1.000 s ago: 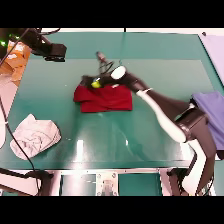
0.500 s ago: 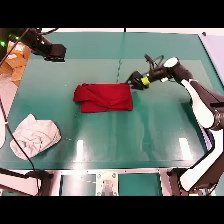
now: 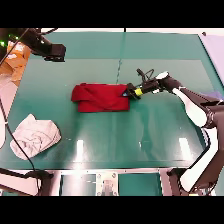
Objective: Fold the shirts.
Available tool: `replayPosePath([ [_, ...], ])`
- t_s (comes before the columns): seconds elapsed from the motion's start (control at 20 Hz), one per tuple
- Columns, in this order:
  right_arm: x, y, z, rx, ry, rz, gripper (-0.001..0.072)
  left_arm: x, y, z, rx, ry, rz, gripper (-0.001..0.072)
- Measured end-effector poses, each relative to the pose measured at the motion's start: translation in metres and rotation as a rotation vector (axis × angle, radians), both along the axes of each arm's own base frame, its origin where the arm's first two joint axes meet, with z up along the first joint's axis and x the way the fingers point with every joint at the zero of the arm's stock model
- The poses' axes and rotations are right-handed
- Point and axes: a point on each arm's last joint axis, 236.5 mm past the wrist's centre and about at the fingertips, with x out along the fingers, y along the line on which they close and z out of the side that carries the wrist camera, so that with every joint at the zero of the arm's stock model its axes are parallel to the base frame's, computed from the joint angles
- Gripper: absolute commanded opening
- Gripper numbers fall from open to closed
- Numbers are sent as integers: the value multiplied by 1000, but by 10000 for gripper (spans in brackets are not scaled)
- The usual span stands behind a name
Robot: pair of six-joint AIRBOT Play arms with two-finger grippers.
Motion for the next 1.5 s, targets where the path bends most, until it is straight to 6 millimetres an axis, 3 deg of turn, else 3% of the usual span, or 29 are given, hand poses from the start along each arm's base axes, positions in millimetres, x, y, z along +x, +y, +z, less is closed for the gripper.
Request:
replayPosePath([
  [0.1,7,23,29,86,-42,3,15,0,0,0,-3,2,6,20],
  [0.15,16,28,53,132,-81,-14,15,0,0,0,-3,3,9,20],
  [0.2,26,30,84,182,-129,-34,15,0,1,0,-3,3,10,20],
  [0.3,46,16,141,239,-223,-82,15,-1,-1,0,-6,6,9,20],
  [0.45,68,-40,232,292,-355,-207,15,-2,1,-1,-3,15,11,20],
  [0.65,79,-154,294,212,-460,-422,15,-4,1,-2,0,25,8,20],
  [0.9,67,-327,310,47,-501,-749,15,-6,1,-3,1,29,5,20],
  [1.05,46,-407,300,-50,-484,-891,15,-6,1,-3,3,28,1,20],
  [1.2,24,-461,280,-141,-438,-971,15,-6,1,-3,4,27,-2,20],
  [1.5,-42,-507,246,-235,-217,-1042,14,-6,1,-3,7,25,-9,20],
])
